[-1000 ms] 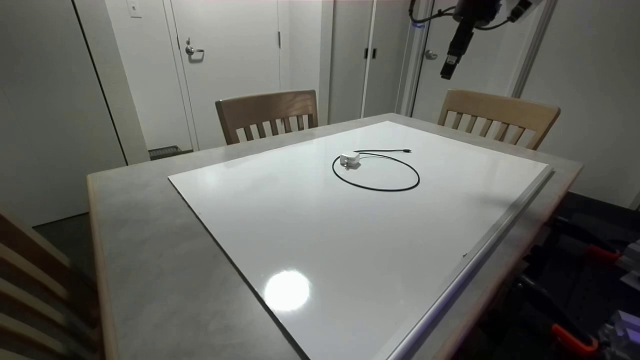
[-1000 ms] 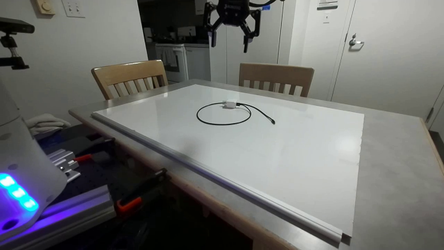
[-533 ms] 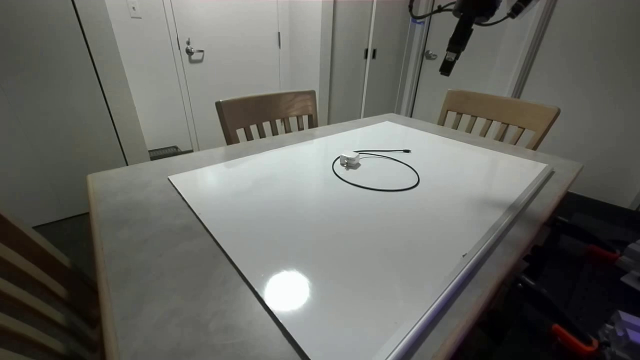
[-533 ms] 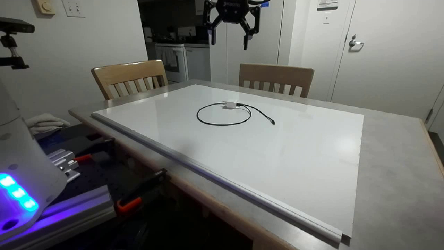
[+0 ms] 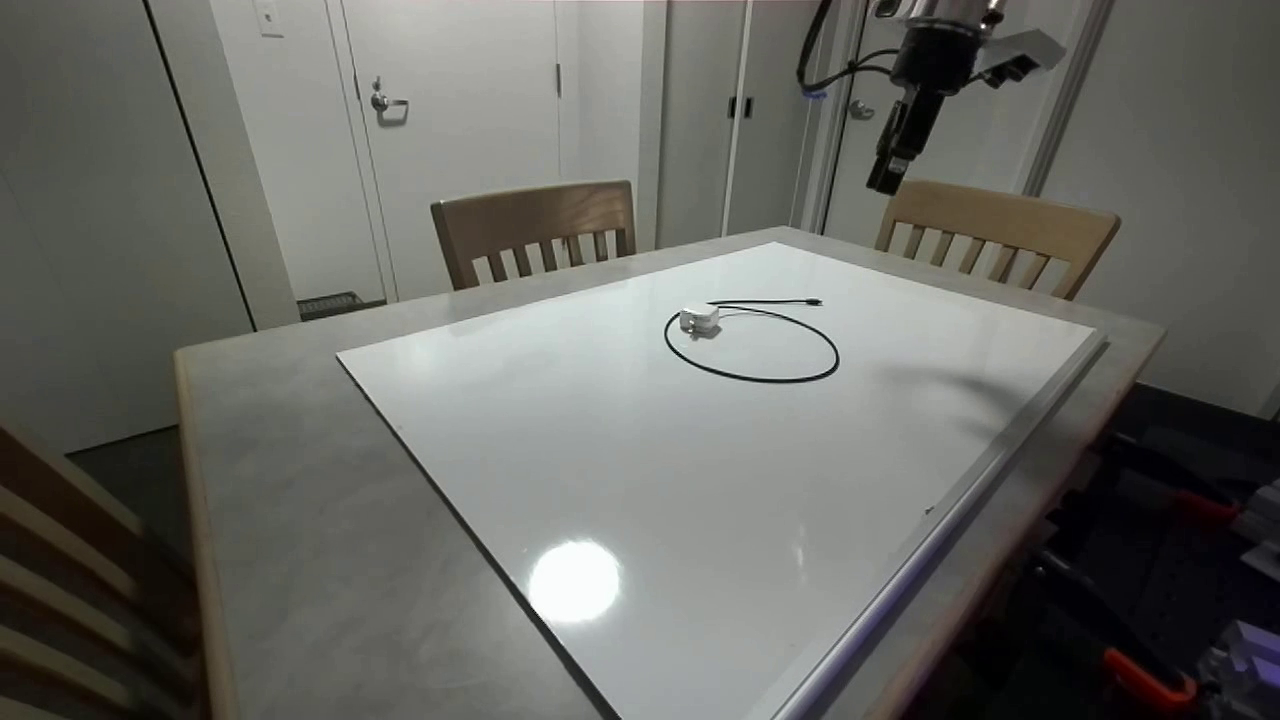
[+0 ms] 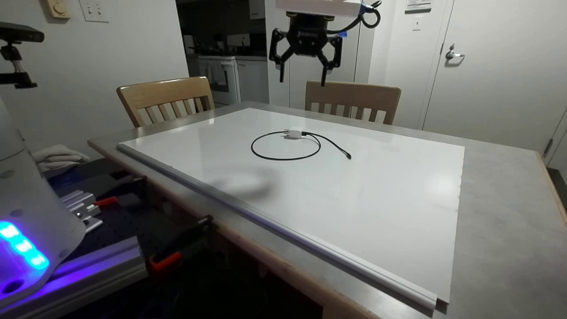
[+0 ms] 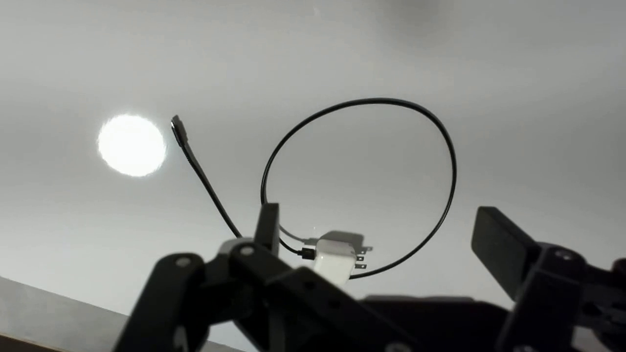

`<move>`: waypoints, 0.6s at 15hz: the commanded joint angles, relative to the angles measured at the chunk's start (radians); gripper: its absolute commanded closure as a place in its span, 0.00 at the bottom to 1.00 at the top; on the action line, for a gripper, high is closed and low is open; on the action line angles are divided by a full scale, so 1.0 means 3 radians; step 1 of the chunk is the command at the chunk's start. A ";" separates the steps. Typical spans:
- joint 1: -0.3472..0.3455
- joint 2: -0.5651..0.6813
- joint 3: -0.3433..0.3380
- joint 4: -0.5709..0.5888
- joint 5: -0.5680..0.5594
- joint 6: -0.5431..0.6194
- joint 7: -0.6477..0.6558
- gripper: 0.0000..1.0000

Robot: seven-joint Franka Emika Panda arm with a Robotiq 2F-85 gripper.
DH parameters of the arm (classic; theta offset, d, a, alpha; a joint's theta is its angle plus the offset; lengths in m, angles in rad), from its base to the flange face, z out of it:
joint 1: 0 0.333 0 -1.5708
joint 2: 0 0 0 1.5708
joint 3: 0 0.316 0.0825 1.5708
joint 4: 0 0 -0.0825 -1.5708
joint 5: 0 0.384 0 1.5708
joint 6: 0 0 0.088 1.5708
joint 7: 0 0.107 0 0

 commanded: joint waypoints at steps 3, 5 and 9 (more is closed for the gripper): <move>-0.0317 0.0468 0.0197 0.0281 0.0043 0.0087 -0.0550 0.00; -0.0377 0.0582 0.0243 0.0321 -0.0102 0.0295 -0.0598 0.00; -0.0459 0.0508 0.0334 0.0246 -0.0116 0.0256 -0.0464 0.00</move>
